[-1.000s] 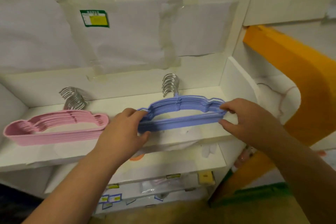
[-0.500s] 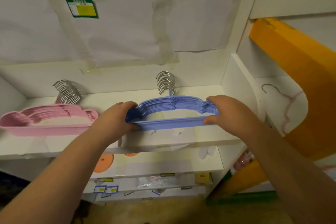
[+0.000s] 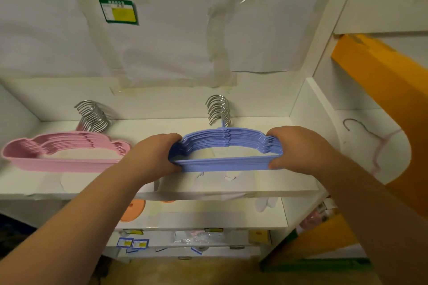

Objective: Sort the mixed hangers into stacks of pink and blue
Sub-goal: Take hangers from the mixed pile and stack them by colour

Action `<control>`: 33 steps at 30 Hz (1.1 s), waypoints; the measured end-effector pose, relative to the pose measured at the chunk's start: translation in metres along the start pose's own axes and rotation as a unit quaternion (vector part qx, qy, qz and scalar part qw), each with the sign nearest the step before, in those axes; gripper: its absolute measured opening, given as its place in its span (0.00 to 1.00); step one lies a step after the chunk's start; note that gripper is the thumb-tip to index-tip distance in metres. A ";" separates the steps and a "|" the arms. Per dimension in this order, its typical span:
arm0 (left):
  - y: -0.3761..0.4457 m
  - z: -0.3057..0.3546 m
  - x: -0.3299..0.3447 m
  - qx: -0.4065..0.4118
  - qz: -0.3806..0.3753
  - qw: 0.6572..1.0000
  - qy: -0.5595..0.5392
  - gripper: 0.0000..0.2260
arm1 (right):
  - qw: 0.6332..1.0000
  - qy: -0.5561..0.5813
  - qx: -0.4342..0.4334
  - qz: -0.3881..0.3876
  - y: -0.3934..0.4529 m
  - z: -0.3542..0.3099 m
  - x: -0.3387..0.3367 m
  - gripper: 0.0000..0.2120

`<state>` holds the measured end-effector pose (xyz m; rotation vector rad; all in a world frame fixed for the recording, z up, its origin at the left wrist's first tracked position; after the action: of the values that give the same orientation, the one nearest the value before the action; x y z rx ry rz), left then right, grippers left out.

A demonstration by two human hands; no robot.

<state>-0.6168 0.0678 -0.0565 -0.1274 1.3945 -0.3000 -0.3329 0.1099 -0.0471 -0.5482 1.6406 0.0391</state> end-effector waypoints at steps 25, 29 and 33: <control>0.012 -0.002 0.004 -0.002 -0.050 0.998 0.043 0.23 | 0.997 -0.061 -0.008 -0.045 0.014 -0.006 0.009 0.26; 0.015 -0.001 0.010 0.004 -0.062 0.998 0.029 0.22 | 0.997 -0.063 0.002 -0.032 0.015 -0.005 0.009 0.25; 0.013 0.001 0.005 0.011 -0.043 0.997 0.061 0.21 | 0.997 -0.072 -0.001 -0.015 0.012 -0.006 0.004 0.24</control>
<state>-0.6135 0.0787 -0.0648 -0.1535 1.5090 -0.3994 -0.3432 0.1174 -0.0535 -0.5597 1.4919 0.0569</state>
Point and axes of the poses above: each hand's wrist, its own y-axis towards the middle knuckle, its own x-axis out of the palm, z = x × y, the point moved 10 cm from there along y, towards the middle knuckle, and after that the axes turned 12 degrees about -z, right-handed, at the moved point
